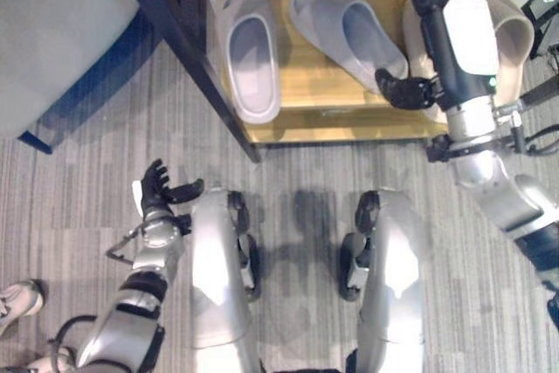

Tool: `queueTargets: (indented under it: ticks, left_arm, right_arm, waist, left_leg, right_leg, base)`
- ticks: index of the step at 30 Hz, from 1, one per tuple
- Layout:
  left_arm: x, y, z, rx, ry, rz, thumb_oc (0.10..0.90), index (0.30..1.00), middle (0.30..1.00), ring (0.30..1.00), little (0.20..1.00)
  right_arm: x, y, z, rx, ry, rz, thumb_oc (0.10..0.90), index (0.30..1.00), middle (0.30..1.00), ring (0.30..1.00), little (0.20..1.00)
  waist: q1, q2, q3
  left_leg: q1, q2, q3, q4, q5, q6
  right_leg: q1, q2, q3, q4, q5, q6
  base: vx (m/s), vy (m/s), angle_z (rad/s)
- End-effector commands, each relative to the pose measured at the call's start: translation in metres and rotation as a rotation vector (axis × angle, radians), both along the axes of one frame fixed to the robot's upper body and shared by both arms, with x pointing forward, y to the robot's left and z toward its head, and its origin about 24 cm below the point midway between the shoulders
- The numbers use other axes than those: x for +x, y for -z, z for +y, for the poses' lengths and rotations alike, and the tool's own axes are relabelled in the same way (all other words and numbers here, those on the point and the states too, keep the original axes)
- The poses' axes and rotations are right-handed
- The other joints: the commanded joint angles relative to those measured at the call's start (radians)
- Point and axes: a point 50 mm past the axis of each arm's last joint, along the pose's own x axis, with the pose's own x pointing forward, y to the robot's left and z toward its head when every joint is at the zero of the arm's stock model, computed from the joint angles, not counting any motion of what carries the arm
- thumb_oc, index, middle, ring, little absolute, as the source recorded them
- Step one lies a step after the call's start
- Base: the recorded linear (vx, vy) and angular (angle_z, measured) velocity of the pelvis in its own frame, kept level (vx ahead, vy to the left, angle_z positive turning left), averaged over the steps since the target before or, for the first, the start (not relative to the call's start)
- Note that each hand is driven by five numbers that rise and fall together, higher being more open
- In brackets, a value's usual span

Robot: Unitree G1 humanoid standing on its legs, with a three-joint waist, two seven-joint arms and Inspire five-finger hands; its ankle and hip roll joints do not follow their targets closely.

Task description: Arrange the slippers neatly on the shoe rack.

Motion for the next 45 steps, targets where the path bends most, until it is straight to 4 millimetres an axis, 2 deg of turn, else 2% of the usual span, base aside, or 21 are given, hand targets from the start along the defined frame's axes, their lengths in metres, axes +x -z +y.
queueTargets:
  ticks: [1, 4, 5, 7, 8, 12, 17, 27, 33, 38, 43, 45]
  left_arm:
    - [0.004, -0.036, 0.021, 0.088, -0.067, -0.133, 0.8, 0.9, 0.9, 0.9, 0.9]
    - [0.003, -0.035, 0.021, 0.086, -0.067, -0.132, 0.8, 0.9, 0.9, 0.9, 0.9]
    - [0.004, -0.035, 0.017, 0.077, -0.053, -0.141, 0.8, 0.9, 0.9, 0.9, 0.9]
    - [0.003, -0.035, 0.017, 0.078, -0.053, -0.14, 0.8, 0.9, 0.9, 0.9, 0.9]
    - [0.004, -0.036, 0.013, 0.077, -0.039, -0.15, 0.8, 0.9, 0.9, 0.9, 0.9]
    - [0.004, -0.039, 0.007, 0.069, -0.018, -0.172, 0.8, 0.9, 0.9, 0.9, 0.9]
    - [0.005, -0.044, 0.006, 0.064, -0.013, -0.191, 0.8, 0.9, 0.9, 0.9, 0.9]
    - [0.005, -0.041, 0.006, 0.005, -0.029, -0.202, 0.8, 0.9, 0.9, 0.9, 0.9]
    - [0.007, -0.04, 0.0, 0.012, 0.016, -0.188, 0.8, 0.9, 0.9, 0.9, 0.9]
    - [0.009, -0.047, -0.002, 0.018, 0.034, -0.205, 0.8, 0.9, 0.9, 0.9, 0.9]
    - [0.011, -0.05, -0.002, 0.024, 0.033, -0.21, 0.8, 0.9, 0.9, 0.9, 0.9]
    - [0.012, -0.049, -0.006, 0.022, 0.04, -0.209, 0.8, 0.9, 0.9, 0.9, 0.9]
  right_arm:
    - [-0.033, -0.054, 0.01, 0.131, -0.184, -0.234, 0.8, 0.9, 0.9, 0.9, 0.9]
    - [-0.033, -0.043, 0.011, 0.148, -0.217, -0.172, 0.8, 0.9, 0.9, 0.9, 0.9]
    - [-0.032, -0.031, 0.015, 0.252, -0.316, -0.073, 0.8, 0.9, 0.9, 0.9, 0.9]
    - [-0.032, -0.032, 0.015, 0.255, -0.319, -0.069, 0.8, 0.9, 0.9, 0.9, 0.9]
    - [-0.027, -0.023, 0.014, 0.306, -0.342, 0.0, 0.8, 0.9, 0.9, 0.9, 0.9]
    - [-0.018, -0.015, 0.012, 0.374, -0.384, 0.122, 0.8, 0.9, 0.9, 0.9, 0.9]
    - [-0.014, -0.018, 0.017, 0.392, -0.436, 0.172, 0.8, 0.9, 0.9, 0.9, 0.9]
    - [-0.007, -0.017, 0.013, 0.345, -0.383, 0.197, 0.8, 0.9, 0.9, 0.9, 0.9]
    - [-0.002, -0.013, 0.021, 0.322, -0.417, 0.272, 0.8, 0.9, 0.9, 0.9, 0.9]
    - [-0.001, -0.018, 0.031, 0.316, -0.485, 0.311, 0.8, 0.9, 0.9, 0.9, 0.9]
    - [-0.01, -0.029, 0.055, 0.336, -0.653, 0.348, 0.8, 0.9, 0.9, 0.9, 0.9]
    - [-0.02, -0.034, 0.066, 0.324, -0.733, 0.34, 0.8, 0.9, 0.9, 0.9, 0.9]
  waist:
    - [0.054, -0.043, -0.026]
    - [0.054, -0.042, -0.026]
    - [0.053, -0.041, -0.026]
    - [0.053, -0.042, -0.026]
    - [0.055, -0.039, -0.026]
    - [0.064, -0.034, -0.026]
    - [0.067, -0.03, -0.026]
    - [0.069, -0.028, -0.026]
    - [0.07, -0.024, -0.026]
    - [0.073, -0.02, -0.026]
    - [0.077, -0.018, -0.026]
    - [0.078, -0.021, -0.026]
  left_leg:
    - [0.01, -0.055, -0.141, -0.045, -0.044, 0.022]
    - [0.01, -0.055, -0.139, -0.045, -0.042, 0.022]
    - [0.01, -0.054, -0.136, -0.046, -0.041, 0.022]
    - [0.01, -0.054, -0.136, -0.046, -0.04, 0.022]
    - [0.01, -0.055, -0.136, -0.048, -0.039, 0.022]
    - [0.01, -0.053, -0.131, -0.055, -0.035, 0.021]
    - [0.01, -0.052, -0.129, -0.064, -0.03, 0.019]
    - [0.01, -0.056, -0.129, -0.072, -0.025, 0.017]
    - [0.01, -0.055, -0.128, -0.076, -0.02, 0.015]
    - [0.01, -0.058, -0.131, -0.082, -0.012, 0.012]
    - [0.01, -0.058, -0.129, -0.085, -0.006, 0.009]
    - [0.01, -0.057, -0.127, -0.086, -0.005, 0.008]
  right_leg:
    - [0.059, 0.006, 0.121, 0.01, -0.055, -0.126]
    - [0.059, 0.007, 0.121, 0.006, -0.052, -0.126]
    - [0.059, 0.008, 0.122, 0.004, -0.049, -0.124]
    - [0.059, 0.008, 0.122, 0.004, -0.049, -0.124]
    - [0.059, 0.008, 0.122, 0.003, -0.049, -0.124]
    - [0.059, 0.005, 0.127, 0.001, -0.043, -0.122]
    - [0.059, 0.002, 0.129, -0.003, -0.041, -0.123]
    - [0.059, -0.001, 0.132, -0.007, -0.038, -0.126]
    - [0.059, -0.004, 0.132, -0.011, -0.037, -0.126]
    - [0.059, -0.005, 0.132, -0.017, -0.033, -0.124]
    - [0.059, -0.005, 0.132, -0.02, -0.027, -0.119]
    - [0.059, -0.006, 0.134, -0.022, -0.026, -0.119]
  base:
    - [0.0, 0.0, 0.0]
    - [0.0, 0.0, 0.0]
    - [0.0, 0.0, 0.0]
    - [0.0, 0.0, 0.0]
    - [-0.01, 0.033, 0.0]
    - [0.0, 0.009, 0.0]
    - [0.0, 0.0, 0.0]
    - [0.0, 0.0, 0.0]
    - [0.0, 0.0, 0.0]
    - [0.0, 0.0, 0.0]
    - [0.0, 0.0, 0.0]
    - [0.0, 0.0, 0.0]
